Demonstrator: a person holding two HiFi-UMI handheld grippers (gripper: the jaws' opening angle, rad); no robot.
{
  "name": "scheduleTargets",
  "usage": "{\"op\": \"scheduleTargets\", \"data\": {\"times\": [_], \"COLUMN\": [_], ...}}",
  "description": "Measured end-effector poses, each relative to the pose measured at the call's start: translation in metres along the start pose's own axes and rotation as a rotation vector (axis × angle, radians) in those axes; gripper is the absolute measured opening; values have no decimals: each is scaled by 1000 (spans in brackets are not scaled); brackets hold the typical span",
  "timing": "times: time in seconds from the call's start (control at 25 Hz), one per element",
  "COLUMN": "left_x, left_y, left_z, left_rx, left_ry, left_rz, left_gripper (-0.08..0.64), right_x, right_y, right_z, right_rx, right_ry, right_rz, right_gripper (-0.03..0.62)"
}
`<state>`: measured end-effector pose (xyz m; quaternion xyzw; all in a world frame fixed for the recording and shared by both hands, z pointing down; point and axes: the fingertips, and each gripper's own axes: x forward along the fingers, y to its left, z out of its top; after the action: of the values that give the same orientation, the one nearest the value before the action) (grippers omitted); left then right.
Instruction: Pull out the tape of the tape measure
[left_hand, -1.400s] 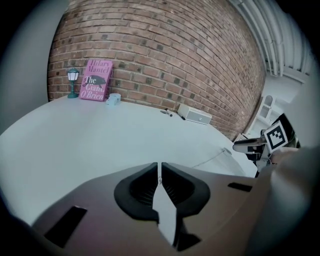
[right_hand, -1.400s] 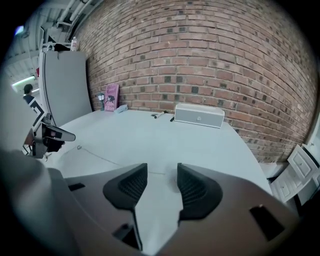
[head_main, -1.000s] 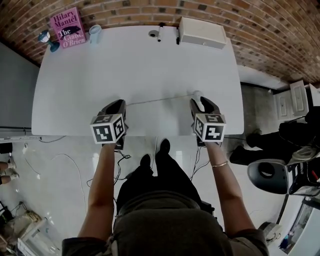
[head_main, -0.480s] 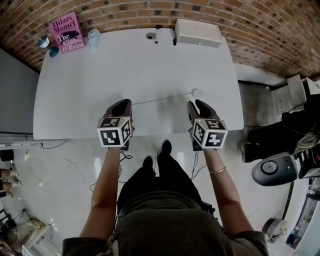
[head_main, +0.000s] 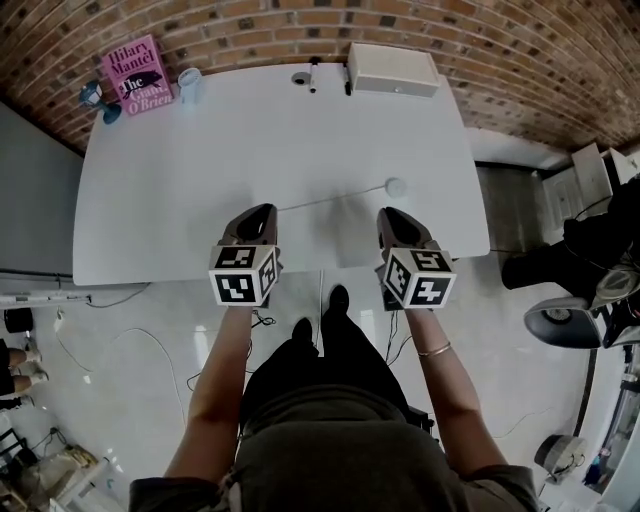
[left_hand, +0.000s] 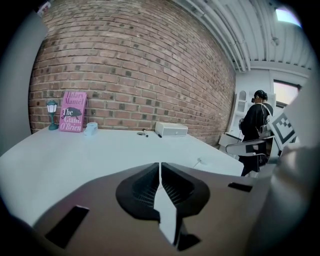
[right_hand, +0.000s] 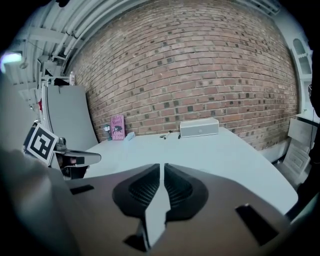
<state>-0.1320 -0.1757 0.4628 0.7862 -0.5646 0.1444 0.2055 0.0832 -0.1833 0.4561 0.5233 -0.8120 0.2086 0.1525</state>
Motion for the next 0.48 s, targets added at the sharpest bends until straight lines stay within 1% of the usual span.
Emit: {"op": "scheduleTargets", "data": {"times": [0.08, 0.48], "left_x": [-2, -15], "left_y": [-3, -10], "left_z": [1, 9], "left_rx": [9, 37], "left_ry": [-8, -62], "left_rz": [-8, -14], "left_gripper": [28, 28], "right_x": [-4, -20], "right_y": [1, 8], "right_z": [2, 6], "right_rx": [3, 5], "right_ry": [-15, -80], "right_rz": [-6, 0], "right_gripper": [10, 5]}}
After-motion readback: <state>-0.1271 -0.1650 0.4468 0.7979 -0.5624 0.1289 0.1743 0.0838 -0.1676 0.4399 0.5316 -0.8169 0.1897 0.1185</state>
